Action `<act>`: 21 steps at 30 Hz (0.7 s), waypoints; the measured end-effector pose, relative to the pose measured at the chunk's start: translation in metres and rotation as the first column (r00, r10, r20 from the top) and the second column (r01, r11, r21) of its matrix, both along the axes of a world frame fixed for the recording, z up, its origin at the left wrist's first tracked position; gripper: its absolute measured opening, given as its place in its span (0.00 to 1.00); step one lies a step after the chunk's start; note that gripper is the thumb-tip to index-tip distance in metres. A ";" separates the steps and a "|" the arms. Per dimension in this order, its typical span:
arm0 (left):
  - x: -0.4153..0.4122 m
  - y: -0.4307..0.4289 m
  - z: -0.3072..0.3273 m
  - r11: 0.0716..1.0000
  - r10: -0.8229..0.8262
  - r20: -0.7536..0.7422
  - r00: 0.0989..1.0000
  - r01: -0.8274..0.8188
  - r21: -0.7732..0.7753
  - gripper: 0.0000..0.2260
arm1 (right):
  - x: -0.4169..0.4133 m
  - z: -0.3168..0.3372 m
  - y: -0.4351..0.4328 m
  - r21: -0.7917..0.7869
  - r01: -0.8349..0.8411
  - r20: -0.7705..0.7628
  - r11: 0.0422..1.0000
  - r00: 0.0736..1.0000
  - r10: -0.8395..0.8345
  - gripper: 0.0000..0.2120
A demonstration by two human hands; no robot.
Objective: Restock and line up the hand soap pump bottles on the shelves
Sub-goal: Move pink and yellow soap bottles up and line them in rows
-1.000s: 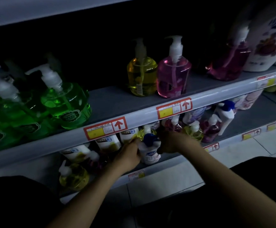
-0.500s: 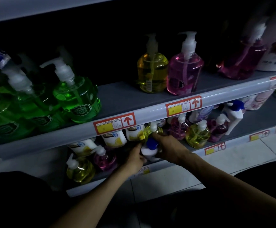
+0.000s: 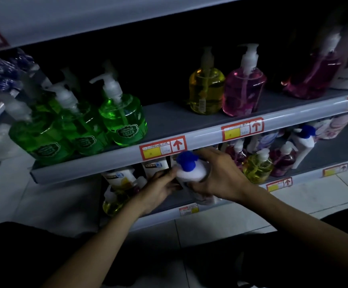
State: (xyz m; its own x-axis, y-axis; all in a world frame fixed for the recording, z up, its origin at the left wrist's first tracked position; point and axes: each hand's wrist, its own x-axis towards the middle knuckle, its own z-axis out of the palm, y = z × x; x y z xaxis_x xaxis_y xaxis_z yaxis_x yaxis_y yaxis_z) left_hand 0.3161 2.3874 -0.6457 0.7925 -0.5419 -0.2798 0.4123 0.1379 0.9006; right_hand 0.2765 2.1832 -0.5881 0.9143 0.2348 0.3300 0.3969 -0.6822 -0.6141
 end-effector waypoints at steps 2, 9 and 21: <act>-0.009 -0.005 0.008 0.996 0.035 -0.134 0.990 -0.046 -0.076 0.24 | -0.007 0.020 0.003 0.097 0.086 0.000 0.992 0.996 -0.086 0.28; -0.035 -0.006 0.059 0.883 -0.355 -0.222 0.908 0.248 -0.398 0.32 | -0.004 0.091 0.015 0.824 0.015 -0.067 0.566 0.995 0.072 0.19; -0.055 -0.006 0.180 0.962 0.251 0.349 0.903 -0.195 -0.190 0.40 | 0.001 0.179 0.044 0.739 -0.230 0.089 0.633 0.965 0.248 0.23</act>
State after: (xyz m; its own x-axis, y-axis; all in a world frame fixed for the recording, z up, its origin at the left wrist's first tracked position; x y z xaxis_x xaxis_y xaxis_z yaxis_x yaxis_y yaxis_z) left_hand 0.2608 2.3818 -0.4660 0.9282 -0.3513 0.1225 0.0002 0.3297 0.9441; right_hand 0.2774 2.2272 -0.4095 0.8699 0.1330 0.4750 0.4622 0.1165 -0.8791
